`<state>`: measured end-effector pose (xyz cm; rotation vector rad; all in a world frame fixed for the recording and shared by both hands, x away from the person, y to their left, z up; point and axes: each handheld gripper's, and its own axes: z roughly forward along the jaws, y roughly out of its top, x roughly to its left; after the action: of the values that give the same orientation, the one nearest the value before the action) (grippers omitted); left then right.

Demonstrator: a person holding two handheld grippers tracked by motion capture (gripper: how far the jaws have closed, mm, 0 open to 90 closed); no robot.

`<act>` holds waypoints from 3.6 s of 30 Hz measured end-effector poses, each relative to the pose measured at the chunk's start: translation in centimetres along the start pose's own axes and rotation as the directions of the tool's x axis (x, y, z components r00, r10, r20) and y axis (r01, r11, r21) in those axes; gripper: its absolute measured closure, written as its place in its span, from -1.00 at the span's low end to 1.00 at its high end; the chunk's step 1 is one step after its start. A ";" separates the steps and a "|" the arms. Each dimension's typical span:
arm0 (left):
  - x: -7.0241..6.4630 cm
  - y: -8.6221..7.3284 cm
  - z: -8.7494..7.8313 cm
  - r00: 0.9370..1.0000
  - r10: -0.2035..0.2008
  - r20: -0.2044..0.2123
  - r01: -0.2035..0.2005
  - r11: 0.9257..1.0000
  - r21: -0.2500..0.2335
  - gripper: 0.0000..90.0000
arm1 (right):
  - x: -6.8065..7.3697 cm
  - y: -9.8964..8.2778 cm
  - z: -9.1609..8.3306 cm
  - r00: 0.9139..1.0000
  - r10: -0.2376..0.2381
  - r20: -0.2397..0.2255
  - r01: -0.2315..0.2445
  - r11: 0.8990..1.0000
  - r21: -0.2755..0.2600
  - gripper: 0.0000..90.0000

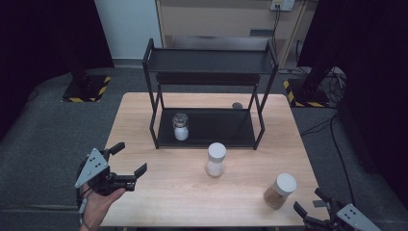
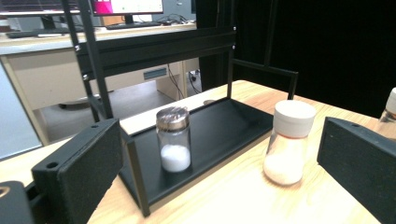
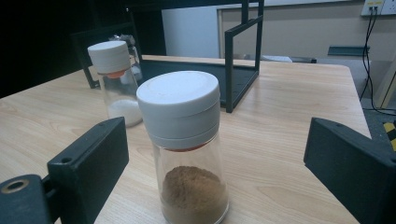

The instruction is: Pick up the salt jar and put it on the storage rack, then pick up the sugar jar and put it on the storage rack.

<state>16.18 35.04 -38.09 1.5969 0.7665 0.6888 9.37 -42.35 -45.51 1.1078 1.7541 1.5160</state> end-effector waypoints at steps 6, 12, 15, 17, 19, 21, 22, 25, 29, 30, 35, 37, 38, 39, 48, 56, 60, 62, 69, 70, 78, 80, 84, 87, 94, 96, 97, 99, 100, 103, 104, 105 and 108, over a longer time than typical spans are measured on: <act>-0.5 -1.9 -1.3 1.000 -0.002 -0.015 0.002 1.000 0.012 -1.00 | 0.0 0.0 0.0 1.000 -0.001 -0.001 0.001 1.000 0.001 -0.85; -0.8 -3.5 -1.8 1.000 -0.017 -0.021 0.017 1.000 0.022 -1.00 | 0.0 0.0 0.0 1.000 -0.001 -0.002 0.001 1.000 0.002 -0.85; -0.8 -4.3 -2.1 0.999 -0.026 -0.022 0.027 0.999 0.023 -1.00 | 0.0 0.0 0.0 1.000 -0.003 -0.004 0.003 1.000 0.002 -0.85; -0.8 -4.9 -2.2 0.999 -0.030 -0.020 0.031 0.999 0.029 -1.00 | 0.0 0.0 0.0 1.000 -0.002 -0.004 0.002 1.000 0.003 -0.85; -1.0 -5.4 -2.3 0.999 -0.024 -0.023 0.025 0.999 0.046 -1.00 | 0.0 0.1 0.1 1.000 -0.003 -0.003 0.003 1.000 0.004 -0.85; -1.0 -5.9 -2.5 0.999 -0.029 -0.022 0.030 0.998 0.056 -1.00 | 0.1 0.1 0.1 1.000 -0.004 -0.004 0.004 1.000 0.004 -0.85; -1.0 -6.2 -2.6 0.999 -0.034 -0.023 0.036 0.998 0.059 -1.00 | 0.1 0.1 0.1 1.000 -0.004 -0.004 0.004 1.000 0.005 -0.85; -1.0 -6.8 -2.7 0.999 -0.045 -0.025 0.047 0.997 0.064 -1.00 | 0.0 0.1 0.1 1.000 -0.004 -0.005 0.004 1.000 0.007 -0.85; -0.9 -7.5 -2.8 0.999 -0.046 -0.024 0.047 0.996 0.072 -1.00 | 0.0 0.1 0.1 1.000 -0.004 -0.004 0.004 1.000 0.006 -0.85; -0.9 -7.6 -2.8 0.999 -0.045 -0.025 0.046 0.996 0.076 -1.00 | 0.0 0.1 0.1 1.000 -0.003 -0.005 0.003 1.000 0.007 -0.85; -0.7 -8.1 -3.0 0.999 -0.036 -0.028 0.038 0.995 0.087 -1.00 | 0.0 0.1 0.1 1.000 -0.002 -0.007 0.002 1.000 0.006 -0.85; -0.6 -8.2 -3.0 0.999 -0.033 -0.026 0.035 0.995 0.090 -1.00 | 0.0 0.1 0.1 1.000 -0.001 -0.008 0.001 1.000 0.006 -0.85; -0.6 -8.2 -3.0 0.999 -0.033 -0.025 0.035 0.995 0.091 -1.00 | 0.0 0.1 0.1 1.000 -0.001 -0.008 0.001 1.000 0.006 -0.85; -0.5 -8.3 -3.0 0.999 -0.034 -0.024 0.036 0.995 0.091 -0.99 | 0.0 0.0 0.1 1.000 0.000 -0.009 0.000 1.000 0.006 -0.85; 0.1 -8.6 -3.0 0.999 -0.040 -0.009 0.041 0.994 0.105 -0.99 | -0.1 0.0 0.2 1.000 0.001 -0.009 -0.001 1.000 0.009 -0.85; 0.3 -8.8 -3.1 0.999 -0.053 -0.009 0.053 0.994 0.099 -0.98 | -0.1 0.0 0.2 1.000 0.004 -0.011 -0.004 1.000 0.009 -0.85; 0.3 -8.7 -3.1 0.999 -0.047 -0.002 0.047 0.993 0.104 -0.99 | -0.1 0.0 0.3 1.000 0.003 -0.012 -0.003 1.000 0.010 -0.85; 0.3 -8.7 -3.0 0.999 -0.044 0.007 0.043 0.993 0.111 -0.99 | -0.1 0.0 0.2 1.000 0.000 -0.012 0.000 1.000 0.010 -0.85; 0.4 -8.7 -2.9 0.999 -0.041 0.018 0.039 0.994 0.107 -0.99 | -0.1 0.0 0.2 1.000 -0.002 -0.009 0.002 1.000 0.010 -0.85; 0.4 -8.7 -2.9 0.999 -0.042 0.020 0.040 0.993 0.107 -0.99 | -0.1 0.0 0.3 1.000 -0.002 -0.009 0.002 1.000 0.009 -0.85; 0.4 -8.7 -2.9 0.999 -0.043 0.022 0.040 0.993 0.110 -0.99 | -0.1 0.1 0.2 1.000 0.006 -0.013 -0.006 1.000 0.008 -0.86; 0.4 -8.7 -2.9 0.999 -0.044 0.023 0.042 0.993 0.112 -0.99 | -0.1 0.1 0.2 1.000 0.012 -0.013 -0.012 1.000 0.005 -0.86; 0.4 -8.7 -2.8 0.999 -0.044 0.026 0.040 0.992 0.117 -0.99 | -0.1 0.5 0.1 1.000 0.012 -0.011 -0.012 1.000 0.002 -0.87; 0.5 -8.7 -2.8 0.999 -0.047 0.027 0.043 0.992 0.119 -0.99 | -0.3 0.8 -0.3 1.000 0.019 -0.007 -0.019 1.000 -0.020 -0.87; 0.6 -8.7 -2.6 0.998 -0.053 0.028 0.049 0.991 0.124 -0.98 | -0.4 1.6 -0.3 1.000 0.020 -0.018 -0.021 1.000 -0.018 -0.88; 0.6 -8.7 -2.6 0.998 -0.052 0.030 0.048 0.991 0.128 -0.99 | -0.3 2.0 -0.2 1.000 0.015 -0.022 -0.016 1.000 -0.018 -0.88; 0.6 -8.7 -2.5 0.998 -0.053 0.030 0.048 0.990 0.130 -0.98 | -0.3 2.3 -0.2 1.000 0.009 -0.026 -0.010 1.000 -0.018 -0.88; 0.6 -8.7 -2.5 0.998 -0.055 0.031 0.050 0.990 0.131 -0.99 | -0.2 2.8 -0.1 1.000 0.007 -0.028 -0.008 1.000 -0.017 -0.88; 0.6 -8.7 -2.5 0.998 -0.055 0.031 0.051 0.990 0.131 -0.99 | -0.2 3.1 -0.1 0.999 0.010 -0.034 -0.010 1.000 -0.019 -0.88; 0.6 -8.7 -2.5 0.998 -0.055 0.032 0.050 0.990 0.130 -0.98 | -0.2 3.9 0.1 0.999 -0.003 -0.039 0.002 1.000 -0.014 -0.88; 0.6 -8.7 -2.5 0.998 -0.054 0.032 0.050 0.990 0.131 -0.98 | -0.2 4.1 0.1 0.999 0.000 -0.044 -0.001 1.000 -0.015 -0.88; 0.6 -8.7 -2.5 0.998 -0.054 0.032 0.050 0.990 0.132 -0.98 | -0.2 4.3 0.1 0.999 0.000 -0.046 0.000 1.000 -0.016 -0.88; 0.6 -8.7 -2.5 0.998 -0.054 0.033 0.050 0.990 0.131 -0.98 | 0.0 5.1 0.5 0.998 -0.003 -0.055 0.003 1.000 -0.012 -0.88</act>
<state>13.67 38.00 -46.26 1.6967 0.8370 0.5800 10.91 -42.04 -40.66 1.0665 1.7805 1.5669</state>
